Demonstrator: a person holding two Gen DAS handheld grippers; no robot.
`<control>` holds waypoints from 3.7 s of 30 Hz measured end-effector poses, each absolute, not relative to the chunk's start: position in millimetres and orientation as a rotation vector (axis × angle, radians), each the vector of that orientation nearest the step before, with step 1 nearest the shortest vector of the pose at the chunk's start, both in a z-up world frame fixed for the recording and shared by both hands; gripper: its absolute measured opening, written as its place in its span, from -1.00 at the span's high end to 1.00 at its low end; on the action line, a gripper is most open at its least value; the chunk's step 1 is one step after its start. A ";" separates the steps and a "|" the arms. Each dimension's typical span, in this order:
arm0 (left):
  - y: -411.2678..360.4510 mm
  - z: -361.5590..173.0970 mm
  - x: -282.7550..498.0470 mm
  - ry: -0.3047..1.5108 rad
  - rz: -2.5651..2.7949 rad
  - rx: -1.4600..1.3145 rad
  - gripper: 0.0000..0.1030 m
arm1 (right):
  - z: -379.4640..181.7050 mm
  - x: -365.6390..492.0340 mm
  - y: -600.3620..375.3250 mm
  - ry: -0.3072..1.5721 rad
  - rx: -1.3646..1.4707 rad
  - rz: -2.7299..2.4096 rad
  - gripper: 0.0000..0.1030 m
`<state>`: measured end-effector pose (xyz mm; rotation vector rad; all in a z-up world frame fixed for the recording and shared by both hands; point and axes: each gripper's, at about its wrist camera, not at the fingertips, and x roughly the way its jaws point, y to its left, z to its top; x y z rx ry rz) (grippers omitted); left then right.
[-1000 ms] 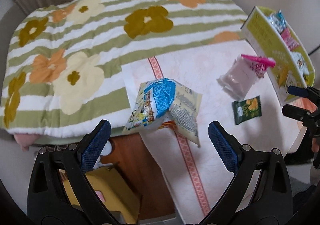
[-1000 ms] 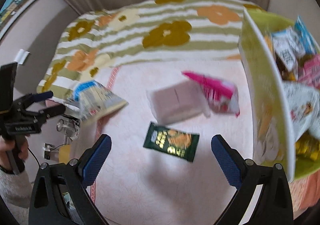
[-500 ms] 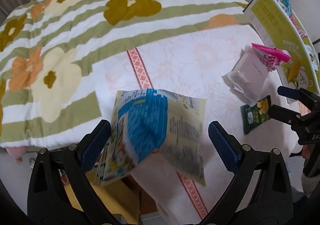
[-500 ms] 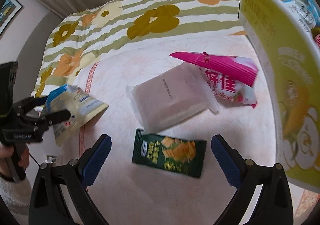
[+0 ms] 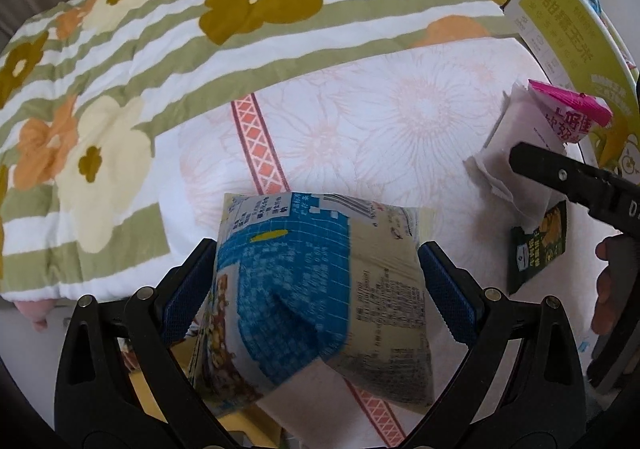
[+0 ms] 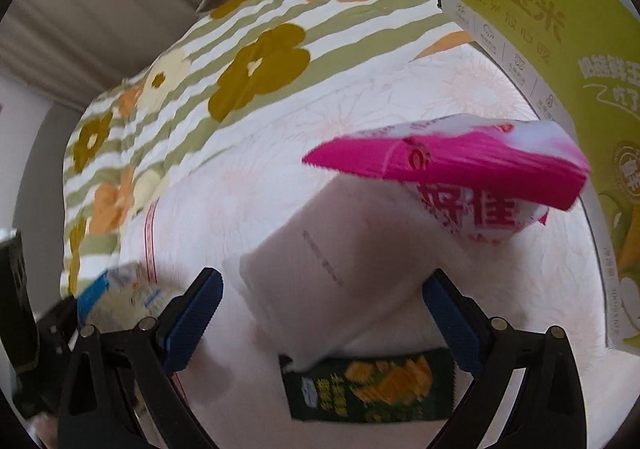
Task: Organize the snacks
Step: 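Grasp the blue-white snack bag with left tool while right tool grasps white cake packet, then carry both packets over the green box and open both tools to drop them, then move both tools back over the pink bag and dark green cracker packet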
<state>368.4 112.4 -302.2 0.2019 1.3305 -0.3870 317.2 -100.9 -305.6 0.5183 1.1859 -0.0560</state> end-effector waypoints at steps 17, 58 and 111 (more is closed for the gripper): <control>109.3 -306.6 361.6 1.329 -0.409 0.150 -0.65 | -311.0 324.8 -74.6 1.128 0.266 -0.106 -0.76; 14.3 -108.9 309.0 0.949 -0.378 -0.055 -0.59 | -116.6 237.3 -213.6 0.836 0.257 0.172 -0.54; -101.2 -147.7 252.0 1.080 -0.028 -0.166 -0.82 | -162.2 226.7 -393.9 0.917 0.171 0.356 -0.92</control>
